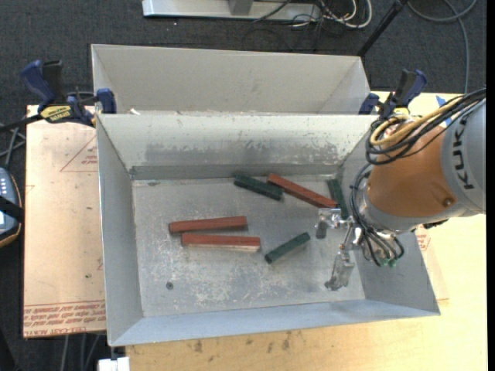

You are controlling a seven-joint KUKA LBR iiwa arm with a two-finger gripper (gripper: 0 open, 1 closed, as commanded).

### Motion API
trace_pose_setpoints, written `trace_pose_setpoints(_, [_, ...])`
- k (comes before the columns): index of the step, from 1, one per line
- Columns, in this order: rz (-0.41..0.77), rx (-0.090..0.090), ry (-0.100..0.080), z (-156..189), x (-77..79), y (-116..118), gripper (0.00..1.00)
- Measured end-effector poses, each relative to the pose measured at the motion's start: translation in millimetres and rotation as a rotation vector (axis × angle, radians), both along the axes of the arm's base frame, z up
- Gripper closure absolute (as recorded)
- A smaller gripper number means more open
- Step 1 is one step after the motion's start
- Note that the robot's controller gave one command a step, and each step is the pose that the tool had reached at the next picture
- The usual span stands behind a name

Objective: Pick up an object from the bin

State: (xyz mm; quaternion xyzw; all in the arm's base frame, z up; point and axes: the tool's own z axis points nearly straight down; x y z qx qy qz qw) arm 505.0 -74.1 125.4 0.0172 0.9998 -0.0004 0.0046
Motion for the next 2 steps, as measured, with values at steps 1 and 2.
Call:
trace_pose_setpoints(1, [-0.014, 0.004, 0.006, -56.9, 15.0, 32.4, 0.0])
trace_pose_setpoints(2, [0.021, 0.002, 0.007, -42.6, 43.3, 72.8, 1.0])
